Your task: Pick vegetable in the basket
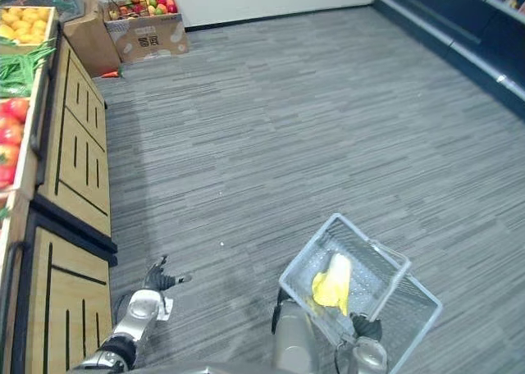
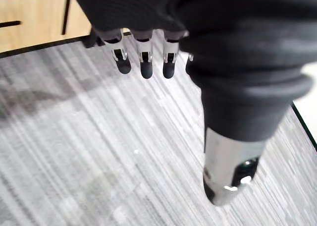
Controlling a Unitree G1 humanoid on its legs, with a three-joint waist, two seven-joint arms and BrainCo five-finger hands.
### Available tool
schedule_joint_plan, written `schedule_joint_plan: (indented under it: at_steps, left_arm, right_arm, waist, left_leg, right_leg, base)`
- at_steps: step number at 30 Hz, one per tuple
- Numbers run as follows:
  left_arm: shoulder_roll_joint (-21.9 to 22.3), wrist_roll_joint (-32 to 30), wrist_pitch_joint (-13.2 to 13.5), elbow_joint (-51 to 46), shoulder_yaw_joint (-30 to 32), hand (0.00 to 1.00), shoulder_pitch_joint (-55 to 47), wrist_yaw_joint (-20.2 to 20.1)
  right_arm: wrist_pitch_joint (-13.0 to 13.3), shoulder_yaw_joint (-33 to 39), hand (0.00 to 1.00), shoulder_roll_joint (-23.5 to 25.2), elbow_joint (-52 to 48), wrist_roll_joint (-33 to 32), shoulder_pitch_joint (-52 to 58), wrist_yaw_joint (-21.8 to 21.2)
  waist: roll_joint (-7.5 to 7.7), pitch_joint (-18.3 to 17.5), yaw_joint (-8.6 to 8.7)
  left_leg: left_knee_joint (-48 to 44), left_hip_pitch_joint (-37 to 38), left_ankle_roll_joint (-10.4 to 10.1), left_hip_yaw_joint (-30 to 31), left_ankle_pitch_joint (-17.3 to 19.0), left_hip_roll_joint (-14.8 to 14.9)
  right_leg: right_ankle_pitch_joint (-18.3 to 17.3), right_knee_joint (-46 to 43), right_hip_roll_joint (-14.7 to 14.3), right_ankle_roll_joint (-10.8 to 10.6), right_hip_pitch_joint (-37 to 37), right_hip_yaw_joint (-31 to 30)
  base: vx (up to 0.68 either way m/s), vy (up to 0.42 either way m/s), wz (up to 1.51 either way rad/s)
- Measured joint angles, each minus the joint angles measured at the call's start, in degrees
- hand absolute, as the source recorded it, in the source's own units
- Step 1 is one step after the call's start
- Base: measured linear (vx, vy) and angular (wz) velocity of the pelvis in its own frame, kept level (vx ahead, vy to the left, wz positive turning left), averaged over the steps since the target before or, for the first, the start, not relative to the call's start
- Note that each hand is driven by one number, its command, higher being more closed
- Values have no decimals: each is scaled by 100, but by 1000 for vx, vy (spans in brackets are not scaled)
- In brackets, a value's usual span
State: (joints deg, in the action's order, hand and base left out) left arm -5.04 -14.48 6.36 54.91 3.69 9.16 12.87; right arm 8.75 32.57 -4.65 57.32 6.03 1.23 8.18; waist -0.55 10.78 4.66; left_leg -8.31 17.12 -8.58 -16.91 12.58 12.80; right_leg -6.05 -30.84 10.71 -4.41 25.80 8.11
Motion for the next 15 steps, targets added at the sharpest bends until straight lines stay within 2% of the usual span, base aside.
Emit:
schedule_joint_plan:
  at_steps: [1,2,3,4,6,8,9,10,12,13,15]
  left_arm:
    - [109,30,0,-5,-18,0,-46,10]
    - [192,76,0,-18,-33,0,-41,10]
    - [215,84,0,-20,-56,0,-44,10]
    - [260,85,0,-16,-65,0,-76,6]
    - [263,85,2,-9,-55,0,-245,-4]
    - [268,85,-10,-6,43,0,-467,-2]
    - [296,85,-13,-4,165,0,-582,0]
    - [301,85,-5,-8,224,0,-635,1]
    - [377,85,-22,13,573,0,-830,-2]
    - [400,85,-19,35,644,0,-912,-3]
    - [534,217,30,66,920,0,-1049,-40]
  right_arm:
    - [-45,119,100,-63,18,3,52,0]
    - [-112,137,100,-130,116,3,60,1]
    - [-148,136,100,-133,173,3,60,3]
    - [-226,112,100,-144,219,1,58,11]
    - [-251,-16,100,-248,288,3,-28,32]
    - [-255,-188,100,-283,285,5,3,72]
    - [-258,-253,100,-278,264,5,50,111]
    - [-260,-305,100,-281,260,5,128,123]
    - [-264,-413,100,-278,152,16,234,123]
    - [-264,-453,100,-274,139,16,267,125]
    - [-253,-626,100,-270,73,18,449,123]
  waist:
    - [-64,-32,16]
    - [-69,-29,18]
    - [-59,-23,15]
    - [-36,-10,-2]
    - [9,23,-47]
    - [58,62,-78]
    - [63,65,-168]
    - [69,65,-209]
    - [73,70,-368]
    - [73,69,-391]
    - [35,37,-434]
  left_leg:
    - [-445,-175,8,251,-308,119]
    - [-1130,-464,-62,528,-771,277]
    - [-1537,-659,-119,679,-1070,358]
    - [-2459,-1125,-206,889,-1563,506]
    - [-3971,-1840,-207,764,-1324,642]
    - [-4477,-2238,-63,531,-957,615]
    - [-4520,-2520,57,369,-746,584]
    - [-4468,-2705,107,287,-657,559]
    - [-3687,-3301,292,-173,-467,364]
    - [-3345,-3401,307,-355,-460,304]
    - [-1975,-3465,320,-861,-616,65]
  right_leg:
    - [-263,-142,-23,92,-111,122]
    - [-450,-105,-60,164,-367,257]
    - [-531,-47,-74,208,-525,335]
    - [-648,126,-99,285,-848,457]
    - [-704,476,-171,344,-1396,497]
    - [-703,871,-172,343,-2013,589]
    - [-703,1117,-147,341,-2396,708]
    - [-715,1249,-126,318,-2550,782]
    - [-770,1561,19,81,-3000,1054]
    - [-797,1630,76,30,-3116,1126]
    - [-913,1832,161,-204,-3459,1483]
  base:
    - [668,-453,27]
    - [561,-355,33]
    - [511,-310,37]
    - [433,-242,24]
    - [445,-205,3]
    - [372,-66,7]
    - [338,7,22]
    - [318,68,34]
    - [310,133,40]
    - [331,200,54]
    - [328,224,68]
